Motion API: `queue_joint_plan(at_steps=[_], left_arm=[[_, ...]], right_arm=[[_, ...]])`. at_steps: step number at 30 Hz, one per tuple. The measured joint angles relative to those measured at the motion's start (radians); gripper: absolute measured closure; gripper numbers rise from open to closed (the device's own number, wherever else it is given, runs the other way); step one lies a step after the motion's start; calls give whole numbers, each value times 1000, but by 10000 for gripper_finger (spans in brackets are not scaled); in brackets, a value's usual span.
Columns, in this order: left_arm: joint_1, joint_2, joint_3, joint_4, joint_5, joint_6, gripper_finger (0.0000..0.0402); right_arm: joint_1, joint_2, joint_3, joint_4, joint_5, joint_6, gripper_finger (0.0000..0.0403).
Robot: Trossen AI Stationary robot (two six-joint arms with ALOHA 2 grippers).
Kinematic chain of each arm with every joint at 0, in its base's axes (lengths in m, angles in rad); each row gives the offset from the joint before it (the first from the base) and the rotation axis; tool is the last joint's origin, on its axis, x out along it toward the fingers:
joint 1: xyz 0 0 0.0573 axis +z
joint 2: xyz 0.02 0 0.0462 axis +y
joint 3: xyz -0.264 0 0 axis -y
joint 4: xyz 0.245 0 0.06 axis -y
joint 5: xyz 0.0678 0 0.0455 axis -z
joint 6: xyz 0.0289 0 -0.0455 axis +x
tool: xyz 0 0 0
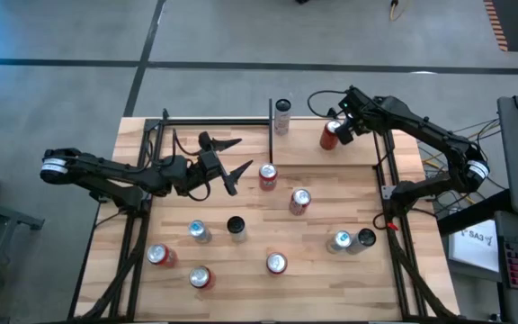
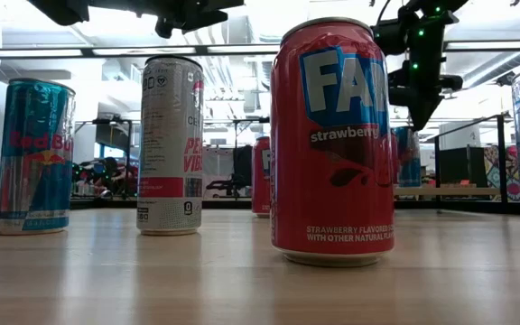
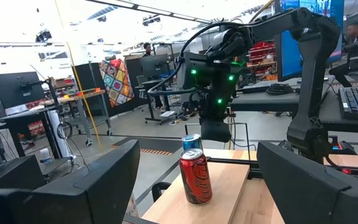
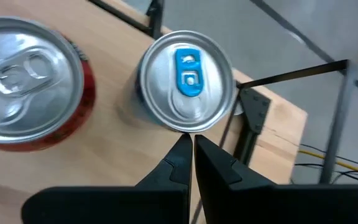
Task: Place canned beverage on shelf
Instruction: Put the top blue soda can on the shelf
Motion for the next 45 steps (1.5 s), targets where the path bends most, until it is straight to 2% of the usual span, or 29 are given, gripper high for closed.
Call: queue_joint_plan(at_steps=[13,26,37,45], left_arm=[[0,0,0,0,0,-18,91],[0,0,0,-18,0,-27,91],[0,0,0,-19,0,-25,91],[0,0,0,-18,0,-23,91]], right_arm=[[0,-1,0,-21,15,12,394],[1,-1,0,-47,-46,13,394],[0,-1,0,68,-46,-17,394],[0,-1,0,62,-46,-26,394]])
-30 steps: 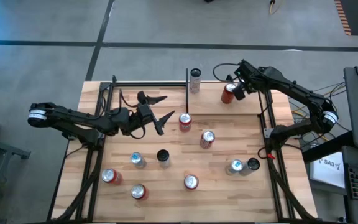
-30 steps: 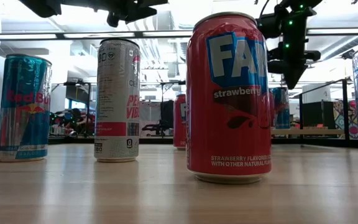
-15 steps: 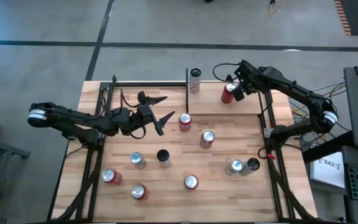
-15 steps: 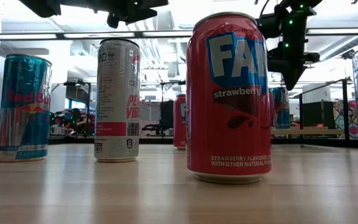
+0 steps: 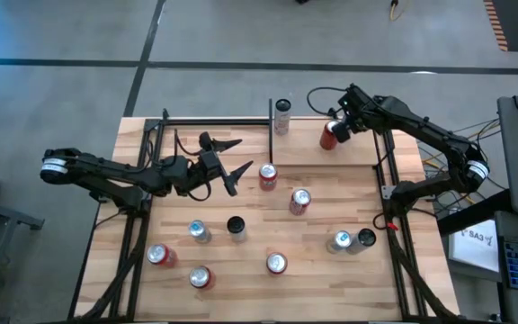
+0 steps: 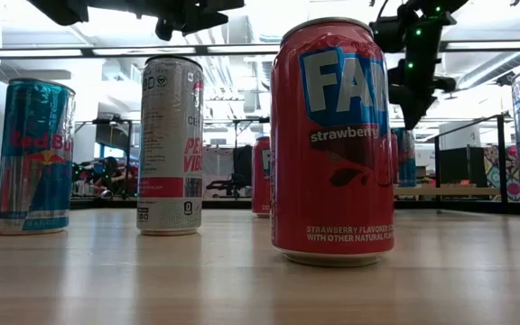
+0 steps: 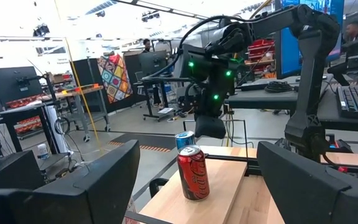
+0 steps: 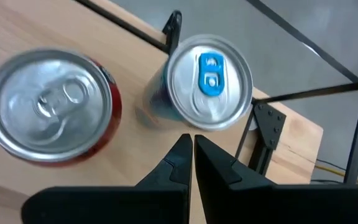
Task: Place canned beverage on shelf
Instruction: Put the top blue soda can on the shelf
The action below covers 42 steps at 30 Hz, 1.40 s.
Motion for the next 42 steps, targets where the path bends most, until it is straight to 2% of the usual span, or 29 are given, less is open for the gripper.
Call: queue_joint_plan(at_steps=[8,18,42], left_arm=[[0,0,0,3,0,0,91],[0,0,0,6,0,0,91],[0,0,0,7,0,0,91]], right_arm=[[1,-32,43,-101,0,38,394],[-4,-49,57,28,0,0,394],[-4,-4,9,35,9,0,394]])
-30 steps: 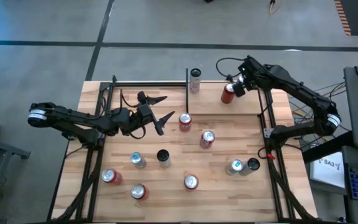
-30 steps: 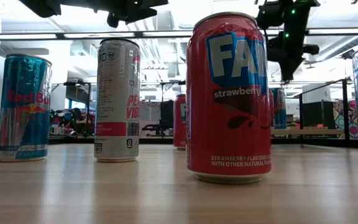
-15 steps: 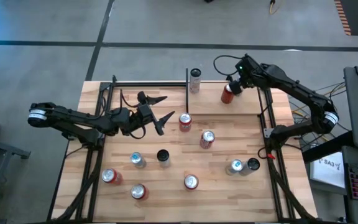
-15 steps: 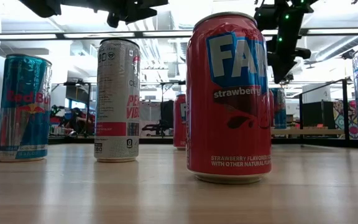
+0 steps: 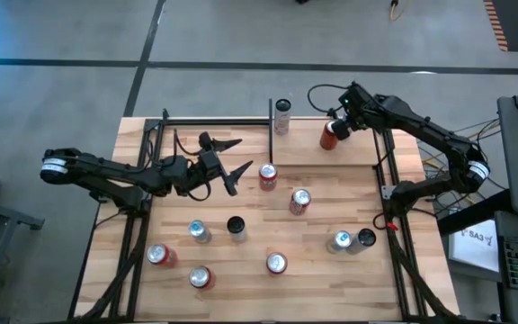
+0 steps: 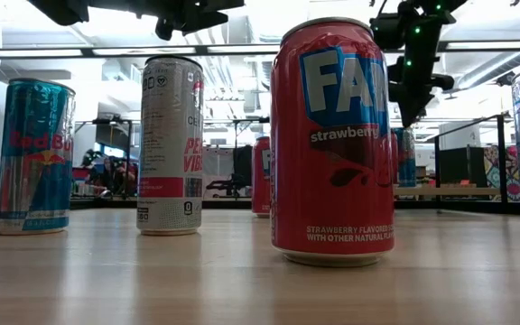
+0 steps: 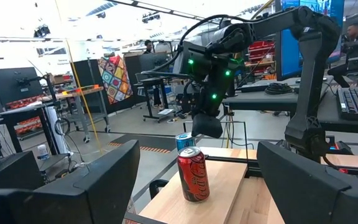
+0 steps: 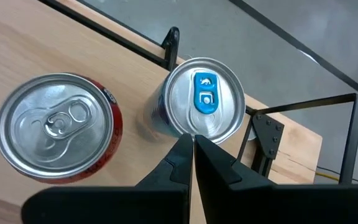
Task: Place canned beverage on shelf
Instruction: Put the top blue soda can on the shelf
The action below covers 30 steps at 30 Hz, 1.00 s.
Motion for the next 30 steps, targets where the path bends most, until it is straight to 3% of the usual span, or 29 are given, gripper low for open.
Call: queue_joint_plan(at_steps=[24,30], left_arm=[[0,0,0,6,0,0,91],[0,0,0,10,0,0,91]], right_arm=[[-18,-10,26,-14,-1,-8,394],[-18,-1,26,77,-13,-6,394]])
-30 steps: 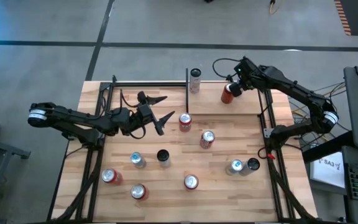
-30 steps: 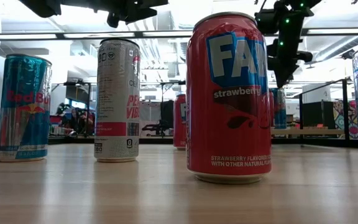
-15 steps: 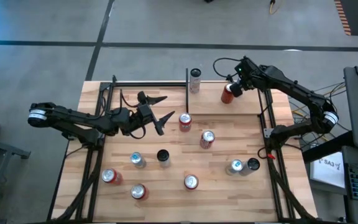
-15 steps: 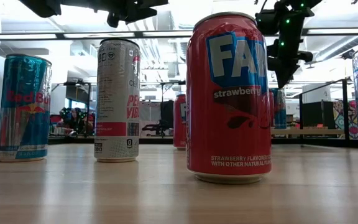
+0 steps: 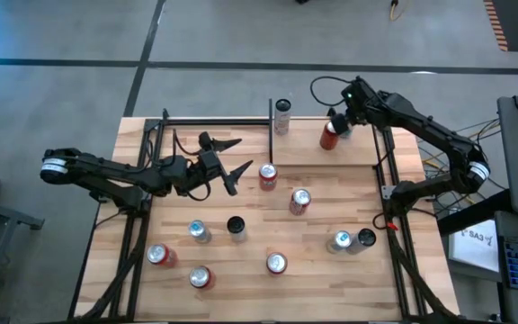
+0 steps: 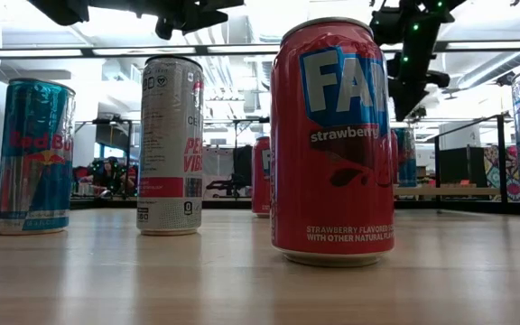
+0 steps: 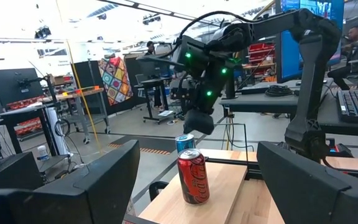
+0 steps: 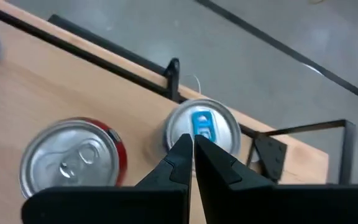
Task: Place canned beverage on shelf
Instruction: Put the top blue soda can on the shelf
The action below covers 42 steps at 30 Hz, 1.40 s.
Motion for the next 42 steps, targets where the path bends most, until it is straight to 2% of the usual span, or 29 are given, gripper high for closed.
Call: queue_joint_plan(at_steps=[8,31,42], left_arm=[[0,0,0,1,0,0,91],[0,0,0,1,0,0,91],[0,0,0,1,0,0,91]], right_arm=[[0,39,-9,17,-19,-6,394],[0,24,15,-58,-27,-79,394],[0,19,157,-344,-15,15,394]])
